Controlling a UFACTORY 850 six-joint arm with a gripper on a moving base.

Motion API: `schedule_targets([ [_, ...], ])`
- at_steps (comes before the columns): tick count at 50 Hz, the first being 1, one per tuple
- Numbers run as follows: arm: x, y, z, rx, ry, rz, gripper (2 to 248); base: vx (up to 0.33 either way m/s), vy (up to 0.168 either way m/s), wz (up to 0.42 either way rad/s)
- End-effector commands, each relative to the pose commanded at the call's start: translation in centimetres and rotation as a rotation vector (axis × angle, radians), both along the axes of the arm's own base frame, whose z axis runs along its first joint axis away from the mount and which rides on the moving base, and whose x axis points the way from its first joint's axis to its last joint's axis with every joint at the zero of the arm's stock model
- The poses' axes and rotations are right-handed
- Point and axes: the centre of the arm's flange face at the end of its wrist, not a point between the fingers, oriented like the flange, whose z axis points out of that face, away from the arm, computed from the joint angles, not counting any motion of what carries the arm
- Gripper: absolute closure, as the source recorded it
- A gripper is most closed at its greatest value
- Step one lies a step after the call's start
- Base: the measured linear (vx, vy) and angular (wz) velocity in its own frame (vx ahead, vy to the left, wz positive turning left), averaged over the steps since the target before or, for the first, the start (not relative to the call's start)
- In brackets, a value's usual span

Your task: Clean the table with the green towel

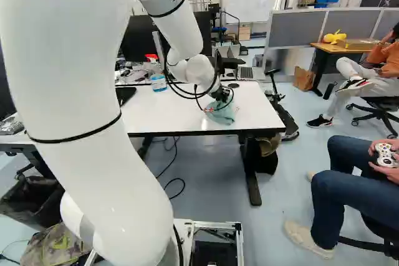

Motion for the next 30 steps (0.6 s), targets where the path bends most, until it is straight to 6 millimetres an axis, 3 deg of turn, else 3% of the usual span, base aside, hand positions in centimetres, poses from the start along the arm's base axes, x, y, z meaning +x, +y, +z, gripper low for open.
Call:
schedule_targets([
  [30,-0.51,0.17,-0.48,0.025,0.076,0.000,212,0.000,0.000,0.000],
])
